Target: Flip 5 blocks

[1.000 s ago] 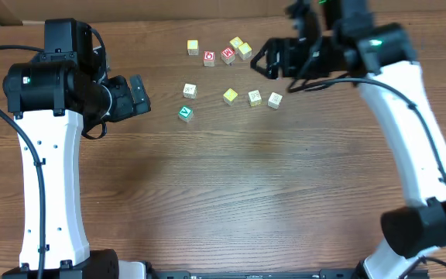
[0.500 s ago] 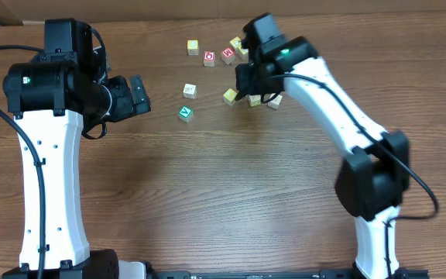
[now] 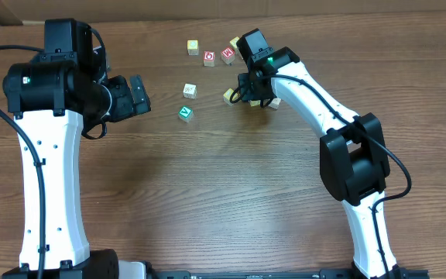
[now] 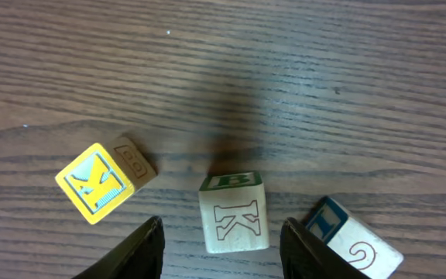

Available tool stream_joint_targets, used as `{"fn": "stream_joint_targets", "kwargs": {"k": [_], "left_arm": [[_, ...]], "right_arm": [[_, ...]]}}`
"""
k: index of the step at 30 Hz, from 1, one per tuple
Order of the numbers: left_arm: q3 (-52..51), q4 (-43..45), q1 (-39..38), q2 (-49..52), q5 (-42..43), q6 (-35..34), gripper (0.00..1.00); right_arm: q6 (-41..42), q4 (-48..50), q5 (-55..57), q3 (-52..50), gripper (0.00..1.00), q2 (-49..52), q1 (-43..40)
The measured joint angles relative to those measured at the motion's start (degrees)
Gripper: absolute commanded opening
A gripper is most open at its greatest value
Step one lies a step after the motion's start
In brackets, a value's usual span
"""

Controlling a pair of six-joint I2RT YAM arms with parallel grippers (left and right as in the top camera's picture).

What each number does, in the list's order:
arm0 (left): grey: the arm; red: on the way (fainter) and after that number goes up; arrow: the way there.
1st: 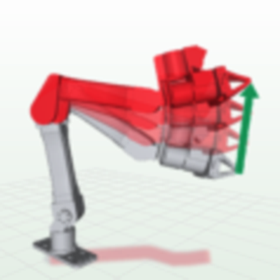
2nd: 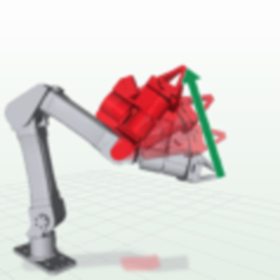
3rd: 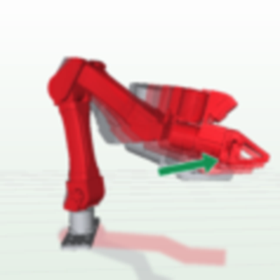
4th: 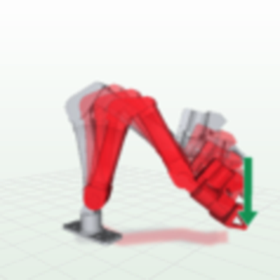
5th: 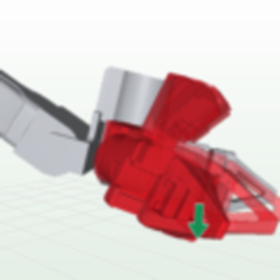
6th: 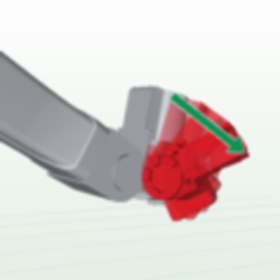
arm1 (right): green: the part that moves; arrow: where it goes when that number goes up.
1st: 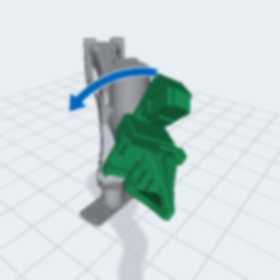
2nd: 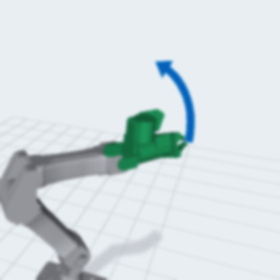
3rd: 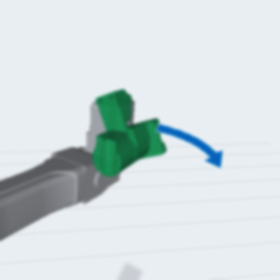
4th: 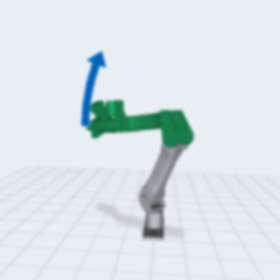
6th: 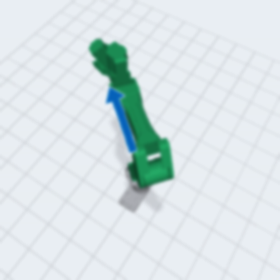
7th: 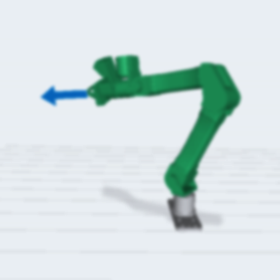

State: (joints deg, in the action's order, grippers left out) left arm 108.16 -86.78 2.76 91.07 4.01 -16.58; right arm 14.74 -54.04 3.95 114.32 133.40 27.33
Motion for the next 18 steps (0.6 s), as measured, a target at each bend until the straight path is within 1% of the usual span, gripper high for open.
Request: {"fn": "stream_joint_targets", "kwargs": {"k": [13,17,18], "left_arm": [[0.0,0.0,0.0,0.0,0.0,0.0,1.00],[0.0,0.0,0.0,0.0,0.0,0.0,1.00],[0.0,0.0,0.0,0.0,0.0,0.0,1.00]], "right_arm": [[-1.9,4.0,1.0,-0.7,0.49,1.2,0.0],[-2.4,5.1,2.3,-2.4,0.45,2.2,0.0],[-2.4,5.0,2.5,-2.7,0.41,2.5,0.0]]}}
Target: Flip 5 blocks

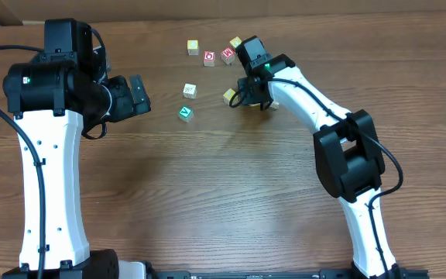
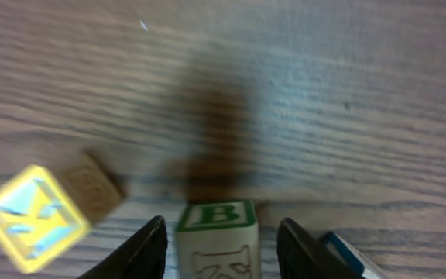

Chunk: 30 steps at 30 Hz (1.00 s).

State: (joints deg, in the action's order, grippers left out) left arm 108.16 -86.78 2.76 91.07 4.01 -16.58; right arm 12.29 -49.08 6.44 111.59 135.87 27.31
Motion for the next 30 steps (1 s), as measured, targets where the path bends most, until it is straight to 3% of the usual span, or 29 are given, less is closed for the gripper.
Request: {"fn": "stream_joint_targets", "kwargs": {"k": [8,11,16,21,30], "left_arm": [[0.0,0.0,0.0,0.0,0.0,0.0,1.00],[0.0,0.0,0.0,0.0,0.0,0.0,1.00],[0.0,0.0,0.0,0.0,0.0,0.0,1.00],[0.0,0.0,0.0,0.0,0.0,0.0,1.00],[0.0,0.0,0.0,0.0,0.0,0.0,1.00]], "right_arm": [[-0.4,-3.5,0.6,0.7,0.20,0.3,-0.1],[-0.3,-8.7,0.2,3.5,0.19,0.3,0.0],[-0.3,-25.5,-6.6,16.0,0.19,-1.5,0.7],[2.2,-39.7,-13.6,19.5,0.19,-7.5,2.7],[10.3,-41.7,-15.6,10.7,0.19,-8.2,4.6]]}}
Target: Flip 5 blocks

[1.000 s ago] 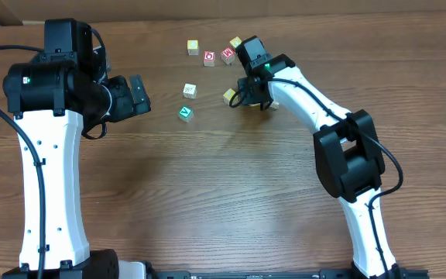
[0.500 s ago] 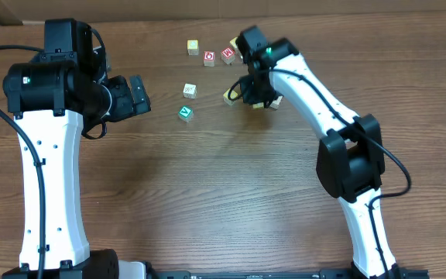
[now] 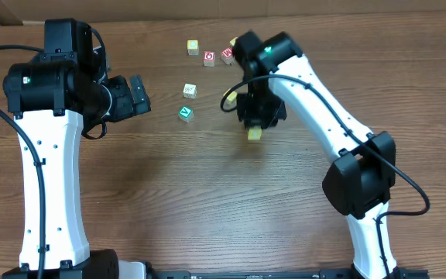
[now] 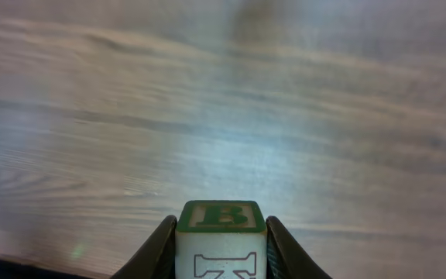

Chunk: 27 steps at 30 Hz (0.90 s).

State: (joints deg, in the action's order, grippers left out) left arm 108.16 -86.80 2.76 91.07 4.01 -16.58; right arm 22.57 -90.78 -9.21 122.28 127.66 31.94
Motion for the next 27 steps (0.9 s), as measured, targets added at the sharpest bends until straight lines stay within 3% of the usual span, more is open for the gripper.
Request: {"fn": "stream_joint_targets", "kwargs": {"k": [5,9,10,11,12,13,19,27], "left_arm": [[0.0,0.0,0.0,0.0,0.0,0.0,1.00],[0.0,0.0,0.0,0.0,0.0,0.0,1.00],[0.0,0.0,0.0,0.0,0.0,0.0,1.00],[0.0,0.0,0.0,0.0,0.0,0.0,1.00],[0.0,0.0,0.0,0.0,0.0,0.0,1.00],[0.0,0.0,0.0,0.0,0.0,0.0,1.00],[0.0,0.0,0.0,0.0,0.0,0.0,1.00],[0.0,0.0,0.0,0.0,0.0,0.0,1.00]], "right_arm": [[2.9,6.1,-0.5,-5.8,0.21,0.1,3.3],[4.7,10.3,-0.9,-10.3,0.29,0.1,5.1],[4.9,11.2,-0.9,-11.3,0.34,0.1,5.2],[5.1,12.6,-0.9,-13.0,0.66,0.1,5.2],[5.1,12.7,-0.9,-13.3,0.78,0.2,5.2],[5.6,13.4,-0.9,-14.1,0.83,0.2,5.2],[5.5,15.1,-0.9,-15.4,0.88,0.3,4.9],[5.7,13.9,-1.6,-15.4,0.87,0.3,4.5]]}}
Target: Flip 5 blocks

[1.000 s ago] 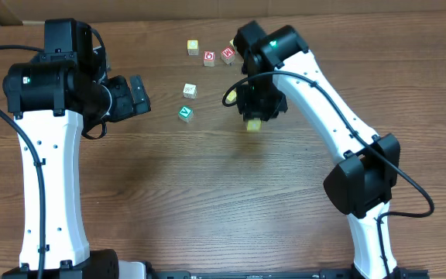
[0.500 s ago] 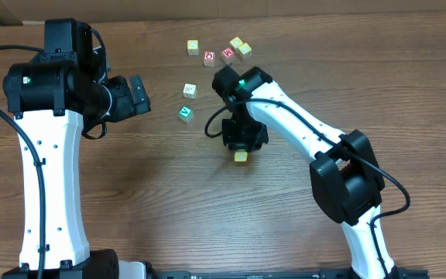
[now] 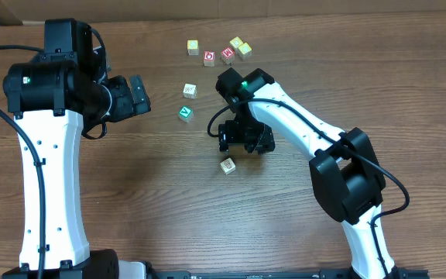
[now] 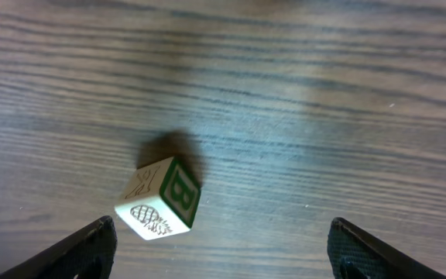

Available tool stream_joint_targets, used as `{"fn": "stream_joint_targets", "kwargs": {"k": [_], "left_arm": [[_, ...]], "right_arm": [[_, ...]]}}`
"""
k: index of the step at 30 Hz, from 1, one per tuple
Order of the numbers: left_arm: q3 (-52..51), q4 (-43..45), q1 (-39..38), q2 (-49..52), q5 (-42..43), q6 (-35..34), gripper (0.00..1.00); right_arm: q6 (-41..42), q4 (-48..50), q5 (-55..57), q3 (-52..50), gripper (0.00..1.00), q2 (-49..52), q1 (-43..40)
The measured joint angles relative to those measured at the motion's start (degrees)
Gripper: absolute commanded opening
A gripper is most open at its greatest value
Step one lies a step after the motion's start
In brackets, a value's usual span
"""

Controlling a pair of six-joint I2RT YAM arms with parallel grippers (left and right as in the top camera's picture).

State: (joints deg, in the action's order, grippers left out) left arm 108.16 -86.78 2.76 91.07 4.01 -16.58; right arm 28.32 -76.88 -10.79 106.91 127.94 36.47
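Note:
A pale wooden block [image 4: 159, 205] with a green B on one side and a pineapple on another lies on the table [image 4: 300, 93], with a small shadow behind it. My right gripper [image 4: 223, 256] hangs over it, open wide, and the block sits near the left finger without touching either. The overhead view shows this block [image 3: 228, 165] just in front of the right gripper [image 3: 243, 144]. Several more blocks lie further back: a green one [image 3: 185, 113], a white one [image 3: 190, 91] and a far row [image 3: 209, 57]. My left gripper [image 3: 139, 94] hovers at the left, open and holding nothing.
The right arm [image 3: 300, 124] reaches across the table from the right and covers the spot behind its gripper. The left arm [image 3: 45, 155] stands along the left side. A cardboard wall [image 3: 347, 6] runs along the table's far edge.
My right gripper was shut on the B block and held it off the table. Now it is open, and the block lies below it with other faces showing, further left and nearer the front.
My right gripper was open over the K/B block among its neighbours at the back. Then it was lower around that block. Then it was shut on it, clear of the others. Now the block lies alone mid-table, turned over. The left arm stayed still.

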Motion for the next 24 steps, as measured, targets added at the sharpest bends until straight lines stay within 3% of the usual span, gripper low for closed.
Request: {"fn": "stream_joint_targets", "kwargs": {"k": [7,17,24], "left_arm": [[0.0,0.0,0.0,0.0,0.0,0.0,1.00],[0.0,0.0,0.0,0.0,0.0,0.0,1.00],[0.0,0.0,0.0,0.0,0.0,0.0,1.00]], "right_arm": [[0.1,-0.2,-1.4,0.0,0.81,0.0,2.7],[-0.5,3.6,10.3,0.0,0.62,0.0,8.9],[-2.6,4.3,12.6,0.0,0.62,0.0,10.7]]}}
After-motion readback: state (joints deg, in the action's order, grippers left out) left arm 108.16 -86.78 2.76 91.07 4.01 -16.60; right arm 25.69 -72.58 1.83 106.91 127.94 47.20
